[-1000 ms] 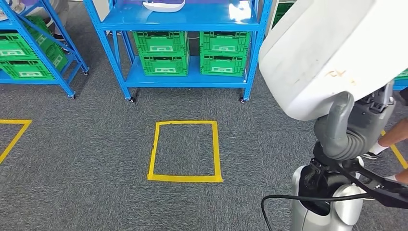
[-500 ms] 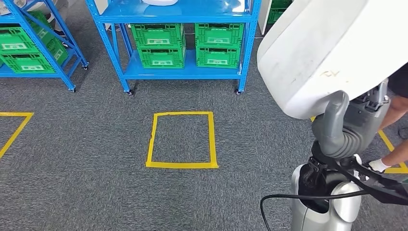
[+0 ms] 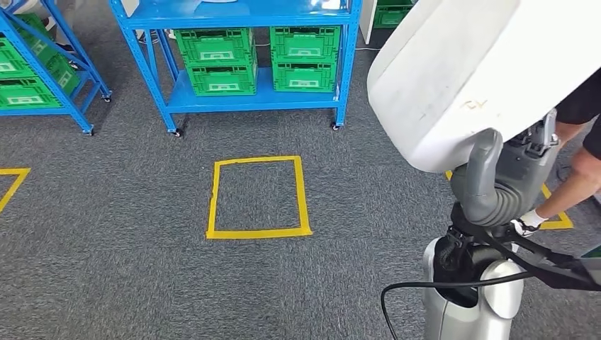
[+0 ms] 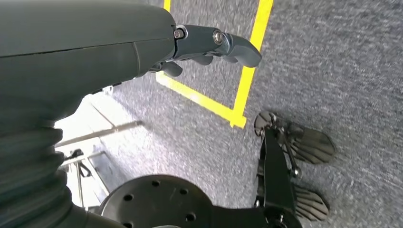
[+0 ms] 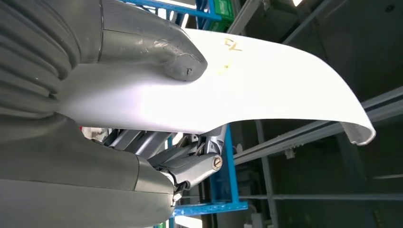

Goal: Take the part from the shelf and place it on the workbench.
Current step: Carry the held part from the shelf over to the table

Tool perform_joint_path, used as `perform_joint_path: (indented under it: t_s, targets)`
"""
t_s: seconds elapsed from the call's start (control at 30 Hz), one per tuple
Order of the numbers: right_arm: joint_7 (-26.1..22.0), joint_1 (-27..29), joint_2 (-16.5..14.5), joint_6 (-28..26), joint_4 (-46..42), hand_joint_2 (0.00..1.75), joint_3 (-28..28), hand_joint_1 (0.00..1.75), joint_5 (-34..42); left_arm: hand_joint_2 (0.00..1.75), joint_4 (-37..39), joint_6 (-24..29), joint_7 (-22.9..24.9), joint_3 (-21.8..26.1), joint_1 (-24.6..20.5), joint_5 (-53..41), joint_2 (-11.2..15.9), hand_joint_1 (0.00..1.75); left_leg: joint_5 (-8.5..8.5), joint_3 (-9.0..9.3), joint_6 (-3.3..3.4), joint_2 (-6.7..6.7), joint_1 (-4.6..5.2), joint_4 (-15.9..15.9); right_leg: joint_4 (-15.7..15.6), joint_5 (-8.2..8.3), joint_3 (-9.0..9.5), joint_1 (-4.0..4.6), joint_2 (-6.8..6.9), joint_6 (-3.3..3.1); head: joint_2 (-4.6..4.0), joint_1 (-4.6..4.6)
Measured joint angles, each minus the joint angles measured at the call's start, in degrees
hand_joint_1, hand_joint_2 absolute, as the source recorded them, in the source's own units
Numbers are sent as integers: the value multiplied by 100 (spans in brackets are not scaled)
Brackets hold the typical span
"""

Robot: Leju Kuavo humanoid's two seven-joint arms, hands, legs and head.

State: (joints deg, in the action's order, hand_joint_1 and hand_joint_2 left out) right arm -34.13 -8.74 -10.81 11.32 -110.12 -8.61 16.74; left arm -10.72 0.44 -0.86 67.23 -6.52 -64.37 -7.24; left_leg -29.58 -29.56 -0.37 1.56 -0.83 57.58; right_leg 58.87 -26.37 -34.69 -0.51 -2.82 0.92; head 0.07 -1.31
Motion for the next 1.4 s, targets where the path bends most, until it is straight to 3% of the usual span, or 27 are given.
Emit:
perform_joint_path:
  t_s: [0.07,0.13,0.17,0.2,0.23,0.27,0.33,0.4,0.47,0.53,0.6,0.67,0.7,0.73,0.77,0.83,0.9,0.97,1.0,1.07,1.13,1.2,1.23,1.27,1.33,1.4]
  targets:
    - [2,-16,17,-34,7,175,-1,175,-1,175,-1,0,0,1,2,0,0,0,52,-52,82,-126,-12,-16,481,-300,-238,-4,124,49,0,12]
    - [3,-22,37,-54,19,175,-1,175,-3,175,-2,0,2,1,17,0,9,0,88,-121,111,-250,-2,-10,1281,-698,-594,-6,210,93,0,19]
    - [3,-19,48,-55,25,175,-1,175,-4,175,-1,0,2,1,25,1,10,0,103,-152,113,-314,2,-2,1563,-796,-703,-10,225,106,0,19]
    - [3,-17,56,-57,31,175,0,175,-4,175,-1,0,3,1,29,1,10,0,115,-176,109,-375,5,7,1628,-787,-698,-11,239,109,0,19]
    - [3,-18,61,-57,36,175,-1,175,-4,175,0,0,3,1,30,2,9,0,122,-192,104,-435,6,18,1448,-678,-562,-10,264,101,0,19]
    - [3,-20,64,-57,37,175,-1,175,-4,175,1,0,2,1,27,3,8,0,125,-198,97,-492,7,31,1052,-508,-308,-5,327,83,0,19]
    - [2,-28,64,-57,37,175,-3,175,-6,175,1,0,-2,1,22,4,7,0,122,-201,62,-592,28,58,215,-276,183,29,571,14,-1,16]
    - [1,-30,64,-57,37,175,-7,175,-8,175,1,0,-14,1,17,4,8,0,124,-195,-2,-679,49,64,-101,-231,328,67,679,-58,-1,13]
    - [0,-22,64,-61,37,175,-9,175,-10,175,1,0,-23,1,9,2,7,0,137,-191,-73,-759,47,45,-119,-178,294,60,553,-126,0,14]
    - [-4,-19,65,-67,36,175,-10,175,-9,175,1,0,-26,1,0,-1,8,0,17,-258,-146,-591,36,190,-168,-105,282,23,442,-202,0,14]
    - [-7,-12,65,-69,36,175,-16,175,-7,175,4,0,-26,1,1,-2,9,0,-343,-518,-198,-290,22,792,-188,-57,256,3,335,-255,0,13]
    - [-8,17,64,-69,36,175,-20,175,-5,175,7,0,-23,1,15,-3,8,0,-654,-844,-215,-183,20,1526,-168,-37,210,7,206,-274,0,13]
    - [-9,35,64,-68,37,175,-20,175,-5,175,7,0,-23,1,20,-4,9,0,-663,-911,-215,-174,21,1680,-151,-32,191,8,134,-274,0,13]
    - [-10,51,65,-66,36,175,-19,175,-5,175,6,0,-23,1,20,-6,11,0,-553,-863,-208,-165,19,1592,-132,-28,177,8,59,-269,-1,13]
    - [-10,61,66,-65,35,175,-19,175,-5,175,6,0,-23,1,19,-9,13,0,-362,-714,-196,-134,16,1293,-113,-26,169,6,-15,-260,-1,13]
    - [-12,66,66,-62,35,175,-19,175,-4,175,5,0,-23,1,14,-21,21,0,-40,-328,-157,118,-3,485,-69,-26,141,5,-147,-220,-1,13]
    - [-13,70,66,-57,34,175,-20,175,-6,175,7,0,-22,1,6,-40,27,0,28,-145,-104,314,-6,94,-49,-9,87,2,-264,-141,0,14]
    - [-13,83,67,-55,33,175,-22,175,-9,175,7,0,-22,1,-4,-56,27,0,42,-134,-33,232,6,71,-66,39,34,-13,-397,-43,-1,14]
    - [-14,93,70,-54,31,175,-21,175,-10,175,7,0,-22,1,-9,-62,23,0,66,-129,7,162,2,51,-50,41,10,-15,-392,-7,-1,14]
    - [-14,99,84,-51,26,175,-20,175,-11,175,1,0,-22,1,-18,-69,26,0,111,-126,82,5,-21,2,244,-140,-152,-4,-157,51,-1,39]
    - [-14,108,97,-45,22,175,-20,175,-11,175,-4,0,-16,1,-8,-75,33,0,116,-142,112,-156,-13,0,982,-518,-512,-2,149,98,0,65]
    - [-13,123,105,-43,22,175,-19,175,-11,175,-3,0,-4,1,7,-83,33,0,109,-164,115,-327,-6,18,1560,-699,-787,-17,236,130,0,65]
    - [-11,126,109,-44,21,175,-19,175,-11,175,-2,0,1,1,9,-86,32,0,104,-169,111,-408,-6,27,1543,-635,-765,-25,256,136,0,65]
    - [-7,126,113,-45,19,175,-18,175,-11,175,-1,0,3,1,6,-87,28,0,98,-170,103,-482,-7,36,1278,-482,-611,-30,289,134,0,65]
    - [1,114,115,-48,7,175,-17,175,-10,175,1,0,3,1,-3,-87,21,0,73,-161,65,-601,8,59,458,-172,-140,-20,504,103,0,64]
    - [7,94,115,-50,-11,175,-17,175,-9,175,1,0,5,1,-12,-90,20,0,37,-140,0,-696,33,70,4,-68,102,7,664,35,0,61]
